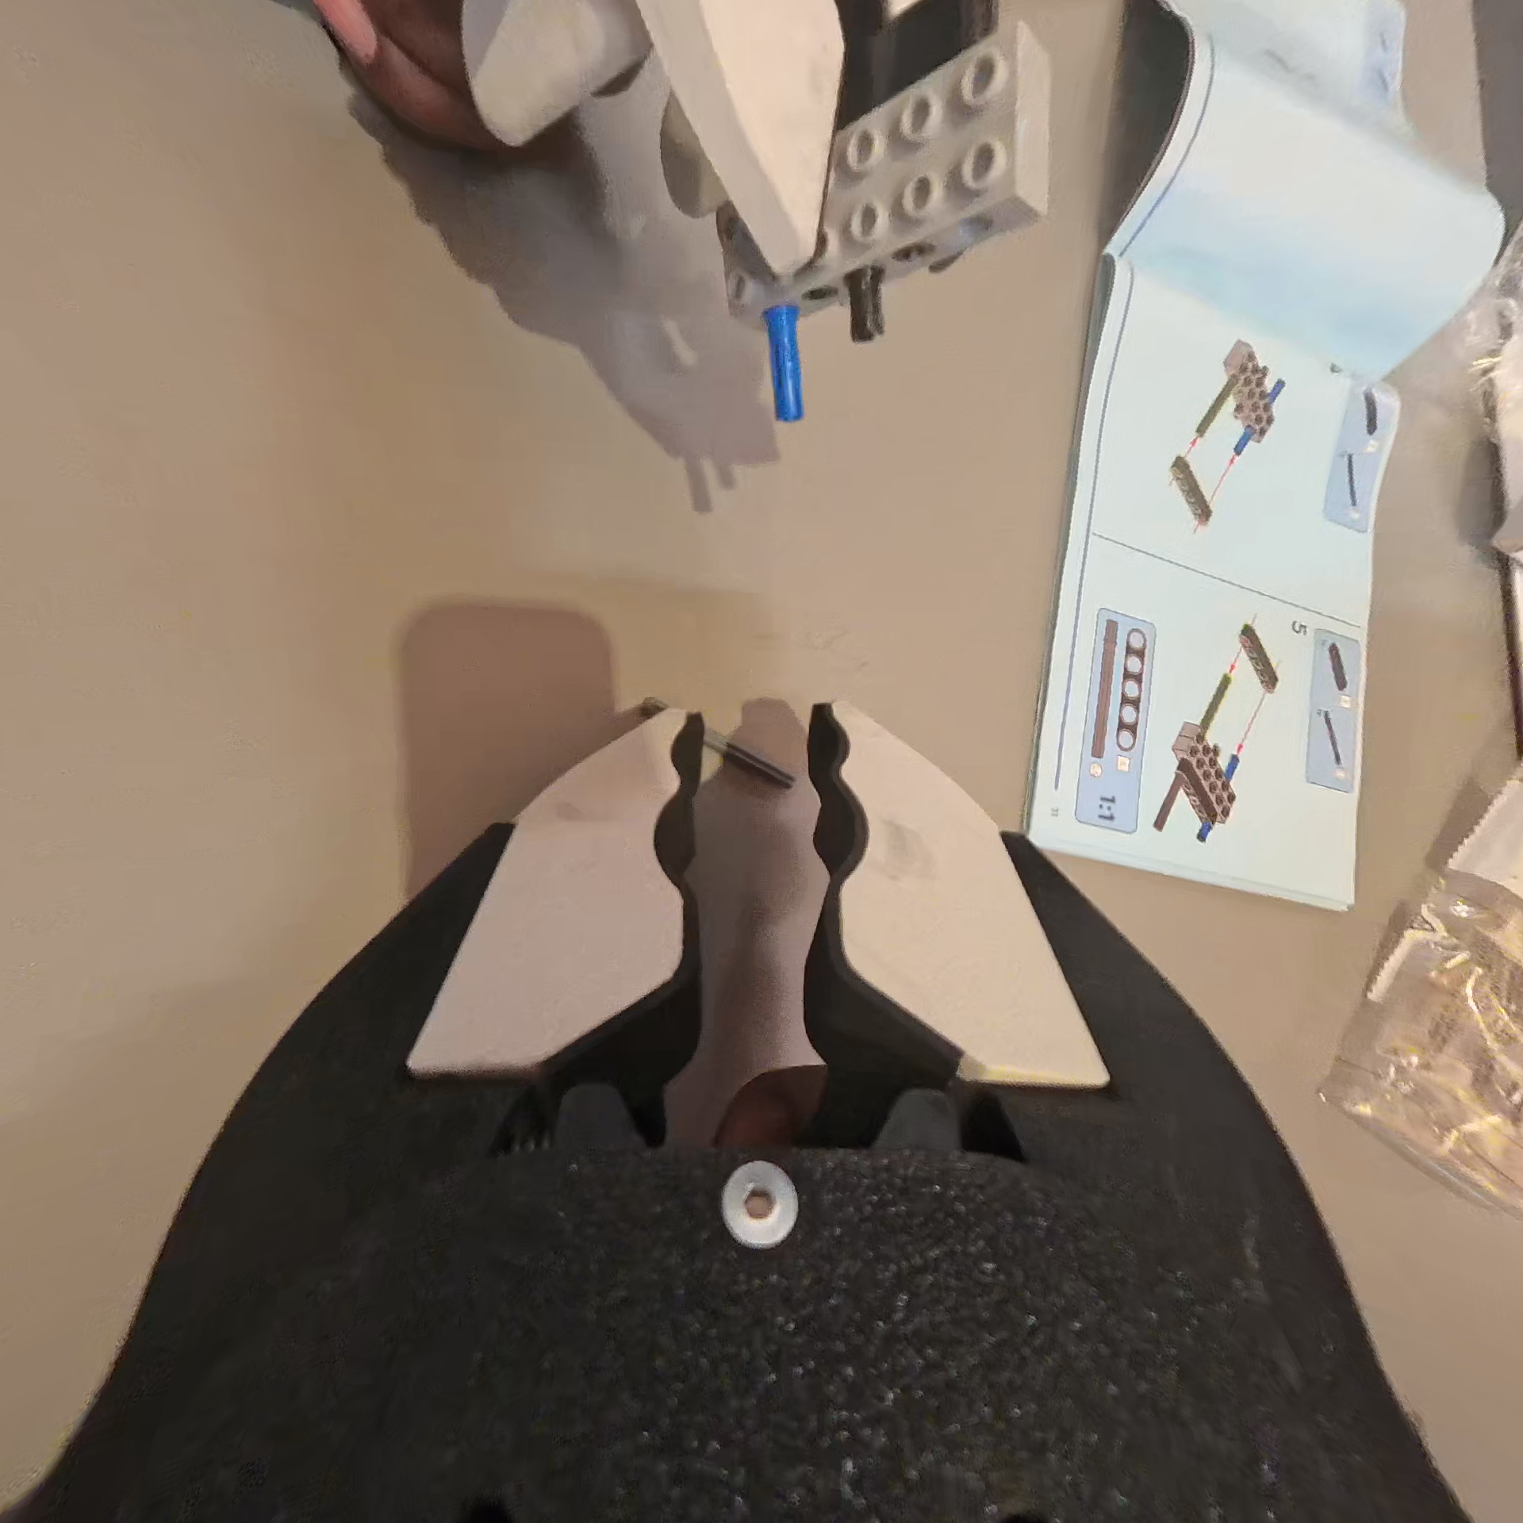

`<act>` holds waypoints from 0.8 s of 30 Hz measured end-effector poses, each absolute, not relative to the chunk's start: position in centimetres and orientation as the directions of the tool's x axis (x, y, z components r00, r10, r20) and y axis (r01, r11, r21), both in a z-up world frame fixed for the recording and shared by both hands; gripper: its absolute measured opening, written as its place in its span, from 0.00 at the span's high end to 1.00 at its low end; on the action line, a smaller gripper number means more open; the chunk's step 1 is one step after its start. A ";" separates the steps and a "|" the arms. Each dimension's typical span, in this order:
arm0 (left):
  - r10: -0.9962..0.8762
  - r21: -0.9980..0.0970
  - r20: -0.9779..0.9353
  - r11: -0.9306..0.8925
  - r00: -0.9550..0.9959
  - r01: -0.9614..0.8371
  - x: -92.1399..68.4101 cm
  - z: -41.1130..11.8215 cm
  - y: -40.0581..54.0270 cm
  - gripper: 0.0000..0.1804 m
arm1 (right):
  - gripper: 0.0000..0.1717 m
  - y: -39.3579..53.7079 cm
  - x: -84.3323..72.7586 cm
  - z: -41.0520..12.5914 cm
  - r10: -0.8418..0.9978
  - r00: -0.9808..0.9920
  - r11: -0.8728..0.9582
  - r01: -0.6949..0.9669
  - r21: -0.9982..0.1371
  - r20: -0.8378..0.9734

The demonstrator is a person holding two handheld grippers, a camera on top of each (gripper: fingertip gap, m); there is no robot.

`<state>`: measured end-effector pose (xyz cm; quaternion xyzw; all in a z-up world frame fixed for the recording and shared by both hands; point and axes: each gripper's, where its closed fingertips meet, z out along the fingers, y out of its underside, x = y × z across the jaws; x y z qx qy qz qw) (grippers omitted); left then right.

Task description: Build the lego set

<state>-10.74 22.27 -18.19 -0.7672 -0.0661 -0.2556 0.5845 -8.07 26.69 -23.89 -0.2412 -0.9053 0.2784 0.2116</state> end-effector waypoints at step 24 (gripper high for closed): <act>-0.273 -0.880 0.435 -0.331 0.858 0.341 -9.4 -18.1 22.0 0.94 | 0.98 25.4 -8.0 -24.2 0.700 -0.653 0.634 0.379 -0.675 0.291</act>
